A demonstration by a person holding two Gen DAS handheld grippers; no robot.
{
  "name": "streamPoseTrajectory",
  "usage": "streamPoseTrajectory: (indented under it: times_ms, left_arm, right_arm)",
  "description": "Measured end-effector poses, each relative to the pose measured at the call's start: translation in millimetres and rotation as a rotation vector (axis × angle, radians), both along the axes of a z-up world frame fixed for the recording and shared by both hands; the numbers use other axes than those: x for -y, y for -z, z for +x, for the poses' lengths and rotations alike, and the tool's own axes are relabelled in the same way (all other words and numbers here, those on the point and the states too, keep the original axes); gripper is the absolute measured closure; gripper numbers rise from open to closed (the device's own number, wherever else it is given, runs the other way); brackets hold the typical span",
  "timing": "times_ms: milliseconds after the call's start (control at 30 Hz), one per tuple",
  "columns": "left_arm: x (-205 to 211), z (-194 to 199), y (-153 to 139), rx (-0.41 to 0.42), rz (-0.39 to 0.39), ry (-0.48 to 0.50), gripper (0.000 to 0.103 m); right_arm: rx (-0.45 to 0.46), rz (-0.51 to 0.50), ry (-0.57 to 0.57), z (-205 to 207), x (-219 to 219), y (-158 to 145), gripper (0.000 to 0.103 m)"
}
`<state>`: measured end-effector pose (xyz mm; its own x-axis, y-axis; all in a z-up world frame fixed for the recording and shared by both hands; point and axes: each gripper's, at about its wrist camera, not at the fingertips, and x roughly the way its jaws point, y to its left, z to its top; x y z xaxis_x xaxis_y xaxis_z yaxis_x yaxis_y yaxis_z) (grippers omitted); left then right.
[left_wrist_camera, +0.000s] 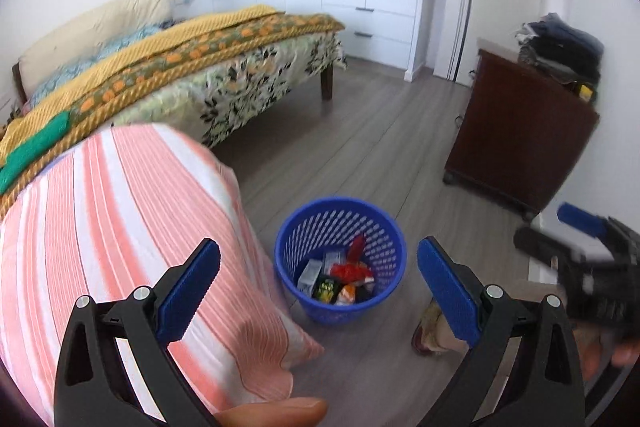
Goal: Collect trash
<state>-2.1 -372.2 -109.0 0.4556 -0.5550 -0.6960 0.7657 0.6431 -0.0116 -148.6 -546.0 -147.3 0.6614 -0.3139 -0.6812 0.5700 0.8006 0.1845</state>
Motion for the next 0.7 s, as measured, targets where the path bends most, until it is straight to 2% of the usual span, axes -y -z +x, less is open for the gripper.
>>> streamPoseTrajectory:
  times_ms: [200,700]
  left_arm:
    - [-3,2,7,-0.013,0.021,-0.009,0.005]
    - [1,7,18,-0.043,0.046,-0.011,0.005]
  right_arm:
    - [-0.091,-0.014,-0.027,5,-25,12,0.005]
    - [-0.093,-0.021,-0.016,6,-29,8,0.005]
